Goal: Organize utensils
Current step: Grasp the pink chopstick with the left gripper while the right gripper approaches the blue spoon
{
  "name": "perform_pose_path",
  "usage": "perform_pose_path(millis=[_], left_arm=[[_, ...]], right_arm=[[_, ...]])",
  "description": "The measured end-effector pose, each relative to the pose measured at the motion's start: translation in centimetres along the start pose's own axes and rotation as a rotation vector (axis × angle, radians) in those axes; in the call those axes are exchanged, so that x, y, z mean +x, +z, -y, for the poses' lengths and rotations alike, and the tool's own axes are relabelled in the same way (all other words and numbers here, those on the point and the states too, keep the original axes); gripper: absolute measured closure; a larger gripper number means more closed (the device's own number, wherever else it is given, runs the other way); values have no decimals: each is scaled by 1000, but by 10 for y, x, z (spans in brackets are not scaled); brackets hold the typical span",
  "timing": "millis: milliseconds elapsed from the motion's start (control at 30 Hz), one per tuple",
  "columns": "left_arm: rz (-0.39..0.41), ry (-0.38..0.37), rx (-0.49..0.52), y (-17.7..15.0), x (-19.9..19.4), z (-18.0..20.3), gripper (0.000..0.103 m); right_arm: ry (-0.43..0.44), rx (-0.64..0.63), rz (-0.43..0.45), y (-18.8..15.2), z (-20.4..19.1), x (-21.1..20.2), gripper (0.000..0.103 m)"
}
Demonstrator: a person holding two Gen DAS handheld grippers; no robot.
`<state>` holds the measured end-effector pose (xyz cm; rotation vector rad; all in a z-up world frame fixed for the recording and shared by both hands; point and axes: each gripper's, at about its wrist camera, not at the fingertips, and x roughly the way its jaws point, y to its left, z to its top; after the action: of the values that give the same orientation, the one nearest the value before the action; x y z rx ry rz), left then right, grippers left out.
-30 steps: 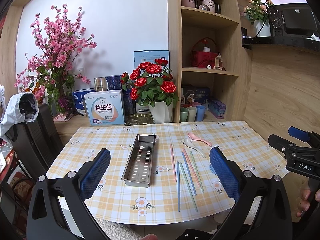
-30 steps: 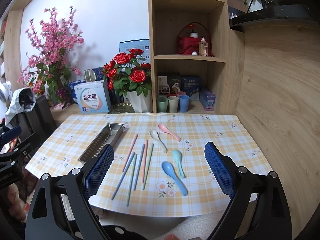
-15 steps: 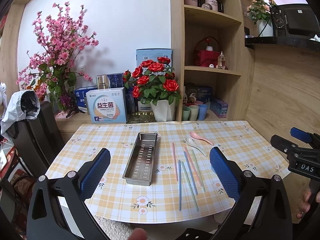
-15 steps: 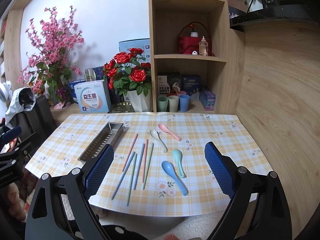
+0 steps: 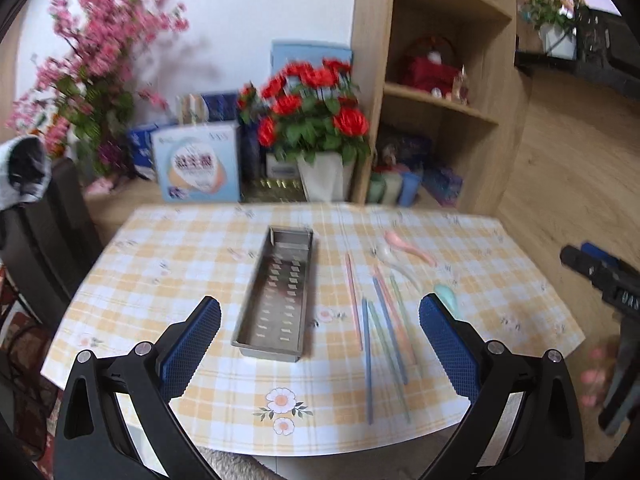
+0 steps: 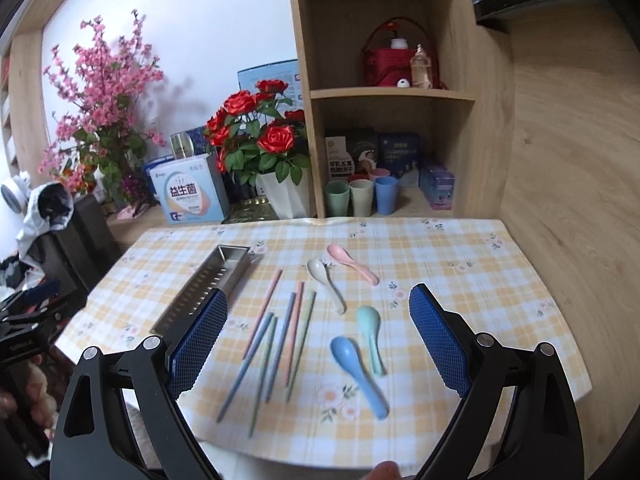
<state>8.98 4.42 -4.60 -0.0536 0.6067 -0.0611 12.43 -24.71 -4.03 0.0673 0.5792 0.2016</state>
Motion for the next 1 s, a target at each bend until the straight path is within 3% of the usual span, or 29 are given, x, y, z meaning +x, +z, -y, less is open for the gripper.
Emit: perform_pose_path(millis=[100, 133, 267, 433, 667, 867, 1000], left_arm=[[-49, -13, 49, -6, 35, -3, 9], [-63, -20, 56, -7, 44, -3, 15], [-160, -66, 68, -10, 86, -4, 30], [-238, -113, 58, -6, 140, 3, 36], [-370, -168, 59, 0, 212, 30, 69], [-473, -165, 77, 0, 273, 50, 83], [-518, -124, 85, 1, 309, 53, 86]], right_arm=[[15, 1, -72, -2, 6, 37, 14], [29, 2, -100, -4, 8, 50, 14], [-54, -4, -168, -14, 14, 85, 14], [-40, 44, -229, -28, 31, 114, 14], [-7, 88, -289, -48, 57, 136, 14], [7, 152, -318, -50, 82, 156, 14], [24, 170, -319, -48, 91, 167, 14]])
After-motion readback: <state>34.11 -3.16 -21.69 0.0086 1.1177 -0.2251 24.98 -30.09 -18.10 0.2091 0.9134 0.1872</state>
